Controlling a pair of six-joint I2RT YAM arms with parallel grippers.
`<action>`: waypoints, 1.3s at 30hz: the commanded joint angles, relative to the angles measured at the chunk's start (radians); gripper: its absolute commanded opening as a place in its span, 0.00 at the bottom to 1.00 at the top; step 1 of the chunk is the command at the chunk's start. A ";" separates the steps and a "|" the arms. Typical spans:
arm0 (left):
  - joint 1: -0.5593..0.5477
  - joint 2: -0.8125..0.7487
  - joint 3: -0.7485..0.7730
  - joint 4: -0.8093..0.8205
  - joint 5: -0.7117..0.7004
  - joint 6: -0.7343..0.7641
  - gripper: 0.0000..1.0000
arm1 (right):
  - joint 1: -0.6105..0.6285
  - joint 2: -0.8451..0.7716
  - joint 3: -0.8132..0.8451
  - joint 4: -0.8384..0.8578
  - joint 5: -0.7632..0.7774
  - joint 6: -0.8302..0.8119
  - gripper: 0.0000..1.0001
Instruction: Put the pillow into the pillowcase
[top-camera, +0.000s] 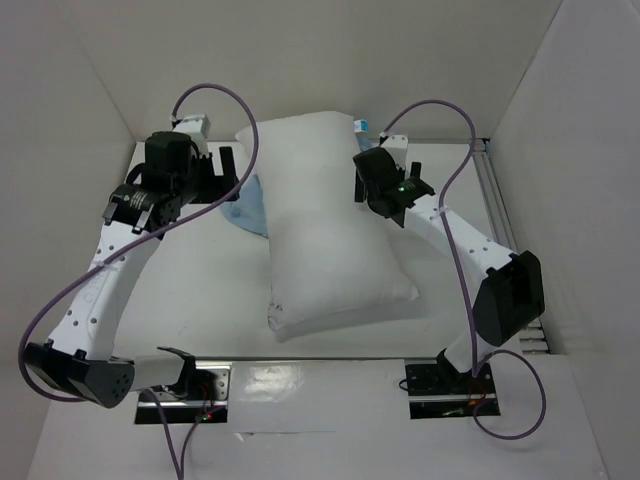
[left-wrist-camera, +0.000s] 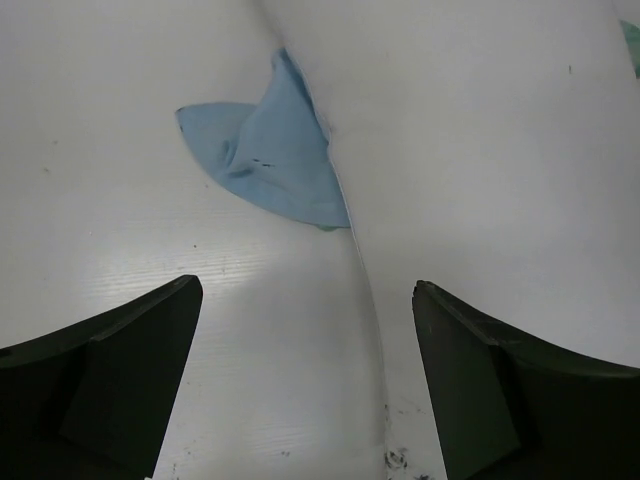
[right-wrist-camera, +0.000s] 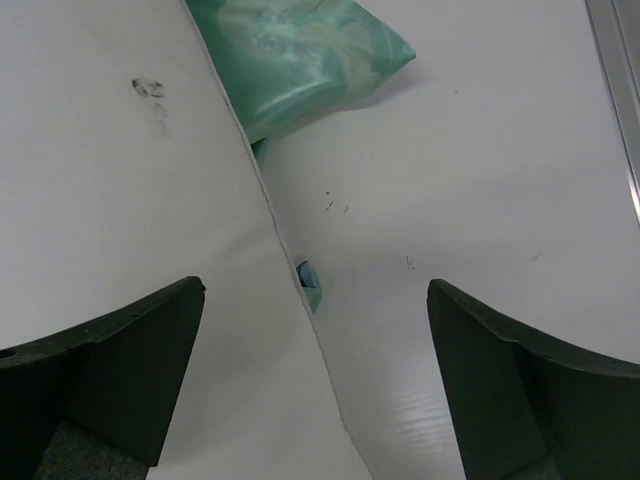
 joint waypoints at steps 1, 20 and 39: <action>0.000 -0.064 -0.029 0.058 -0.008 -0.020 1.00 | 0.022 -0.023 0.052 -0.031 0.033 0.021 1.00; 0.000 0.036 -0.079 -0.064 -0.069 -0.127 1.00 | 0.185 0.086 0.279 -0.095 -0.278 -0.099 1.00; 0.009 0.057 -0.150 -0.049 -0.020 -0.211 1.00 | 0.150 0.246 0.888 -0.210 -0.149 -0.304 0.00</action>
